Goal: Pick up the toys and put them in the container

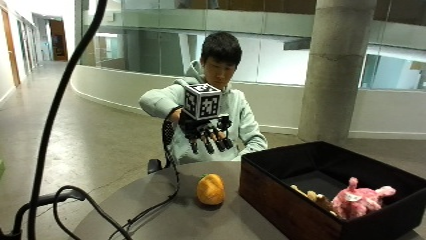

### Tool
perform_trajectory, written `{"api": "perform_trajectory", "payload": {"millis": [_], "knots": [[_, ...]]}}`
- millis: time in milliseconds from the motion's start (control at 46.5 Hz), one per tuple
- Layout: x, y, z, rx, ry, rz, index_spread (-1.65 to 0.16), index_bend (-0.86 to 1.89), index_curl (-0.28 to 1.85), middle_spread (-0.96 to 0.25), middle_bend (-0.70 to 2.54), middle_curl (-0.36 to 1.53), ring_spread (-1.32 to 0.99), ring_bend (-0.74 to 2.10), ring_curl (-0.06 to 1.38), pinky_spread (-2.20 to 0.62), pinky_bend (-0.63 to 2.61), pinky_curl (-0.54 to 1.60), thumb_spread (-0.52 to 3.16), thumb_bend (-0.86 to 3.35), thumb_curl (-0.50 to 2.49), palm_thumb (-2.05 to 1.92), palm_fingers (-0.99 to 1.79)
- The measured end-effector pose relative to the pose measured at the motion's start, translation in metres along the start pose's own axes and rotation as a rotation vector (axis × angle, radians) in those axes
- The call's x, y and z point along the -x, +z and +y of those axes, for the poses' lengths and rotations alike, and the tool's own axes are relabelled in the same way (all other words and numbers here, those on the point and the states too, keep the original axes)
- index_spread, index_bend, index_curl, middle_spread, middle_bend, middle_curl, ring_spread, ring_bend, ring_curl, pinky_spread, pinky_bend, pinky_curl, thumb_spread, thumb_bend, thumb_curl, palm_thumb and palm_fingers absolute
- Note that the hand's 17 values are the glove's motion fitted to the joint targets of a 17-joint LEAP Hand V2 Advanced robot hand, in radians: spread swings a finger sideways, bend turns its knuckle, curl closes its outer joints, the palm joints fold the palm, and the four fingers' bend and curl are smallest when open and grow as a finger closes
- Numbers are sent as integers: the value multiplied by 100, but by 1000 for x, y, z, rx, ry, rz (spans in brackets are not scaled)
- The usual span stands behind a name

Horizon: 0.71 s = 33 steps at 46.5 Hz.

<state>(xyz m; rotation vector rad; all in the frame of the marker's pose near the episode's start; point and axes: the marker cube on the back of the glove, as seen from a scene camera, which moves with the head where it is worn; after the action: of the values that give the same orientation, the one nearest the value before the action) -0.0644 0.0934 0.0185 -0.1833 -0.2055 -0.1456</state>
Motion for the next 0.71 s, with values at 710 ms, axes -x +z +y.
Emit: {"api": "perform_trajectory", "payload": {"millis": [710], "knots": [[-12,40,-25,46,9,-9,-25,8,32,2,12,26,-3,22,36,5,94,37,131,-1,37,22,-19]]}}
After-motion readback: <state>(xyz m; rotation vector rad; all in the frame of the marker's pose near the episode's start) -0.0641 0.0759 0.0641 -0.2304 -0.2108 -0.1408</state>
